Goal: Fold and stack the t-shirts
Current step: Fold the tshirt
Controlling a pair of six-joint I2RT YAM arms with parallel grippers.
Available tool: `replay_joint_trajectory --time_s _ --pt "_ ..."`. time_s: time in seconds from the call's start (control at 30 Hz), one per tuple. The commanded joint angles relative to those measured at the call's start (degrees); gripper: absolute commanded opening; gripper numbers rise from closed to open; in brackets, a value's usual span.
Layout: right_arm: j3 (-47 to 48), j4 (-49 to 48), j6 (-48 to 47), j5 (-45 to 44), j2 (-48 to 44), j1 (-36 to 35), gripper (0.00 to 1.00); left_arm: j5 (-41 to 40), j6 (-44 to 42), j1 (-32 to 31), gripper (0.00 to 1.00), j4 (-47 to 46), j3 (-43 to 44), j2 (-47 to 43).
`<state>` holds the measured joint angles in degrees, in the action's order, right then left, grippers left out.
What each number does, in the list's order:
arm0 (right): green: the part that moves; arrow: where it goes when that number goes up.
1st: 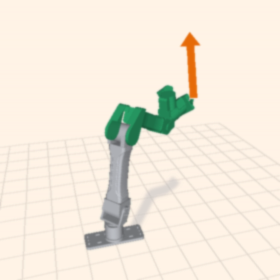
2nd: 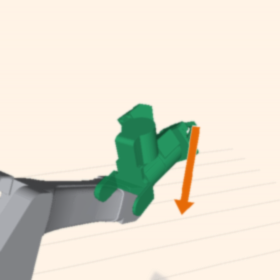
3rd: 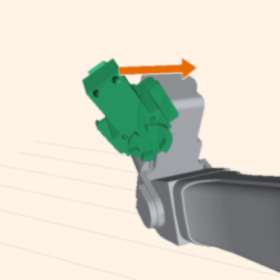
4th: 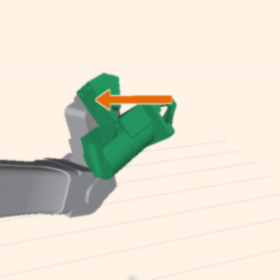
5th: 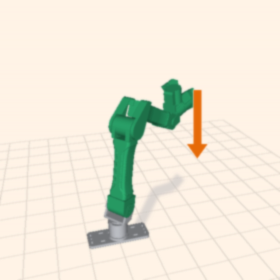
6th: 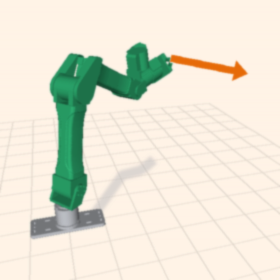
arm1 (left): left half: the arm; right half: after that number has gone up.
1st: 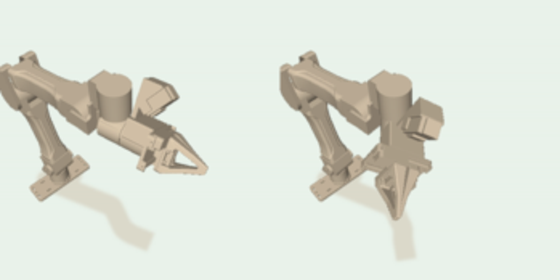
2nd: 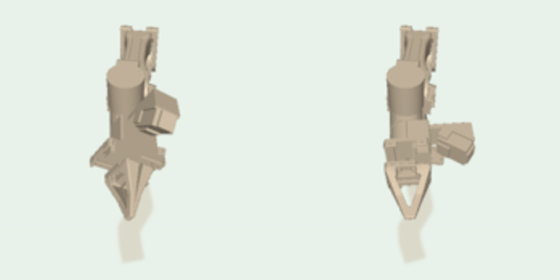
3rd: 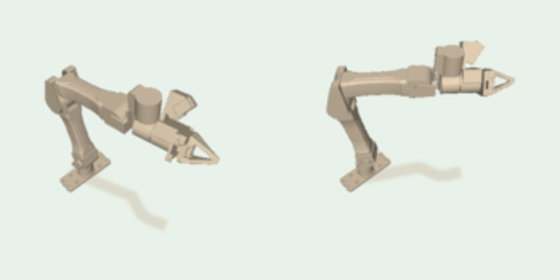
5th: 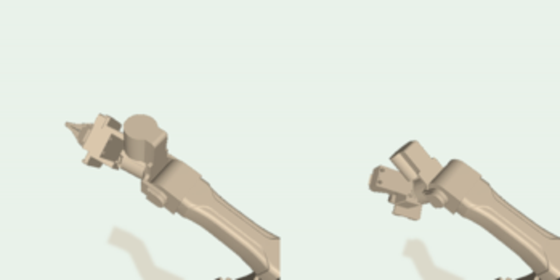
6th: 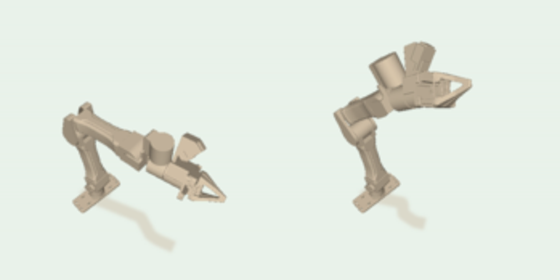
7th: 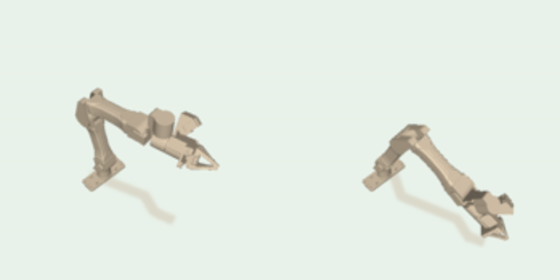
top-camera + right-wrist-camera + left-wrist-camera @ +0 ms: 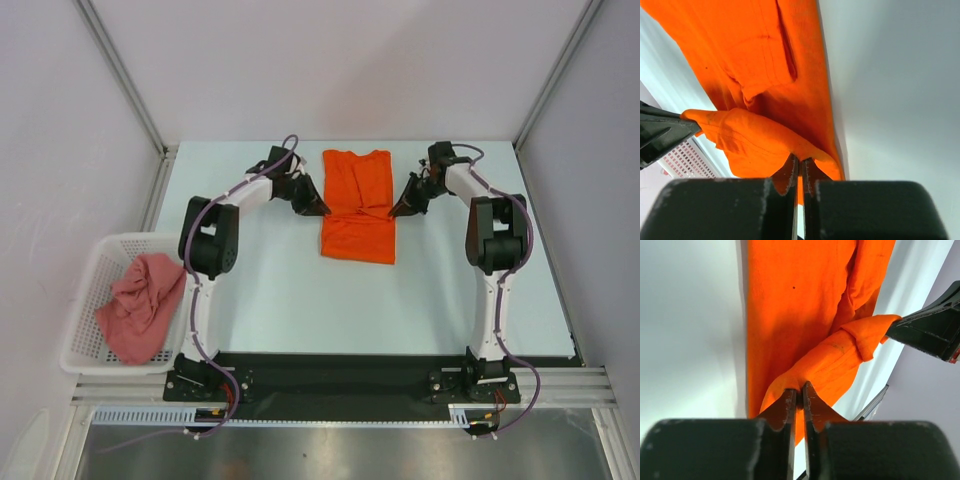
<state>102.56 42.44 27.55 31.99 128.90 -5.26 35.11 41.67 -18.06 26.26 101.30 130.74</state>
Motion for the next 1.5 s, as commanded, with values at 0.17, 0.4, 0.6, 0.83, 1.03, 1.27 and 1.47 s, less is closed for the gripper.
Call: replay_joint_trajectory --time_s 0.17,0.4,0.6,0.83,1.03,1.27,1.47 --pt "11.75 -0.17 1.27 2.98 6.27 2.26 0.29 -10.38 -3.69 0.84 0.50 3.44 5.57 -2.50" --pt "7.95 1.60 -0.83 2.73 -1.01 2.98 0.50 -13.15 -10.11 0.40 0.54 5.73 2.26 -11.55" --pt "-4.20 -2.70 -3.90 -2.28 -10.68 -3.43 0.56 -9.01 -12.05 -4.86 0.46 1.53 -5.56 -15.24" --pt "-13.95 -4.11 -4.96 -1.31 -15.16 -5.91 0.62 -5.58 -12.66 -6.98 0.47 -0.42 -12.25 -16.21" --pt "-28.89 -5.77 -8.38 -0.53 -23.95 -4.33 0.57 -8.31 -17.67 -6.11 0.43 -0.68 -22.54 -22.89" --pt "-36.91 -10.53 -9.62 0.44 -25.98 -4.06 0.40 -4.71 -18.03 -4.88 0.45 -4.29 -24.75 -20.36" --pt "-36.91 -12.03 -10.50 1.41 -23.61 -3.97 0.39 -4.35 -17.41 -2.94 0.33 -4.99 -24.83 -19.03"
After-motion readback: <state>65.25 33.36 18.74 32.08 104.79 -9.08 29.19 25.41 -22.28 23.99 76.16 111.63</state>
